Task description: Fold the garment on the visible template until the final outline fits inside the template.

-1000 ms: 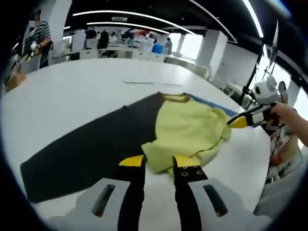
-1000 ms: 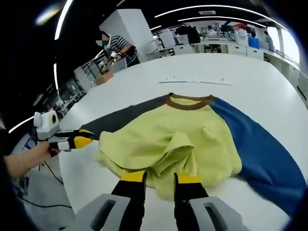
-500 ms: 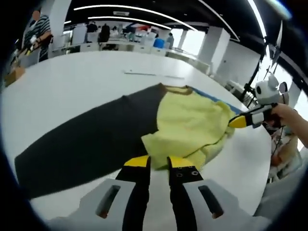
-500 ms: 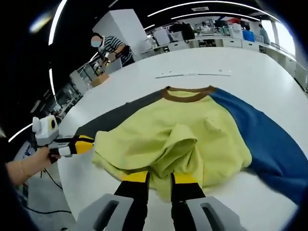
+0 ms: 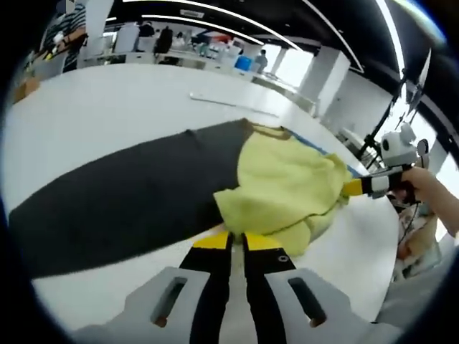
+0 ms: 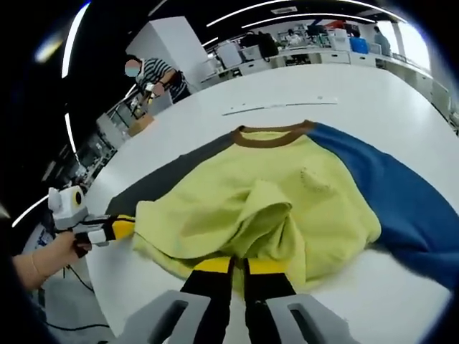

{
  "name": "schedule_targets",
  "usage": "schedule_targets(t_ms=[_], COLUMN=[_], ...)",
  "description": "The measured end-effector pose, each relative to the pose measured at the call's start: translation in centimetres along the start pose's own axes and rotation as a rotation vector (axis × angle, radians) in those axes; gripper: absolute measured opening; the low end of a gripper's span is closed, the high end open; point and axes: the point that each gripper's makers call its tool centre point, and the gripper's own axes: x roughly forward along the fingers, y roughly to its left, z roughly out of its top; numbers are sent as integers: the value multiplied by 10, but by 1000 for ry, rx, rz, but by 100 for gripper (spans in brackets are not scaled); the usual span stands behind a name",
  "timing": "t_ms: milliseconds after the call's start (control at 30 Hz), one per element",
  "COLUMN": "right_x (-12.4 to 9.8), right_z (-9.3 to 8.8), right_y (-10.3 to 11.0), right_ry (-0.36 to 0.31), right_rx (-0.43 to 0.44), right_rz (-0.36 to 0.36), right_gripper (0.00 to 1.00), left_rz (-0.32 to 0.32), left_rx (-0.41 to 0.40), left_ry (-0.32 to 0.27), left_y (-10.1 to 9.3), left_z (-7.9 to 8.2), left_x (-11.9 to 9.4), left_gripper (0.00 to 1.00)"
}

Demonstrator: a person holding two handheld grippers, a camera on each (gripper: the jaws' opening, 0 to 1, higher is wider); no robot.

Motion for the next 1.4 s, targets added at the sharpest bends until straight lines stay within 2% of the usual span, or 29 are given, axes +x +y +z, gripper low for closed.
schedule_targets(t_ms=[300, 633, 767, 1000, 1233, 1400], right_x=[-3, -29, -40, -63, -90, -109], right_z=[2, 8, 7, 1, -7, -20], right_y=[0, 1, -1, -6, -14, -19], right_ry=[-14, -34, -34, -31, -44, -30], right_rx=[-8, -67, -97, -132, -115, -127], right_rz=[8, 28, 23, 8, 0, -13], right_gripper=[0, 0, 0, 0, 0, 0], left_rz=[10, 6, -11, -33, -55, -52], left_rx=[33, 17, -22, -39, -29, -10], left_ry=[-11, -68, -89, -129, -139, -107], left_y=[0, -5, -12, -27, -41, -45], left_z=[5, 26, 30, 40, 42, 33], left_x=[-1, -27, -38, -57, -76, -86], left_gripper=[0, 0, 0, 0, 0, 0])
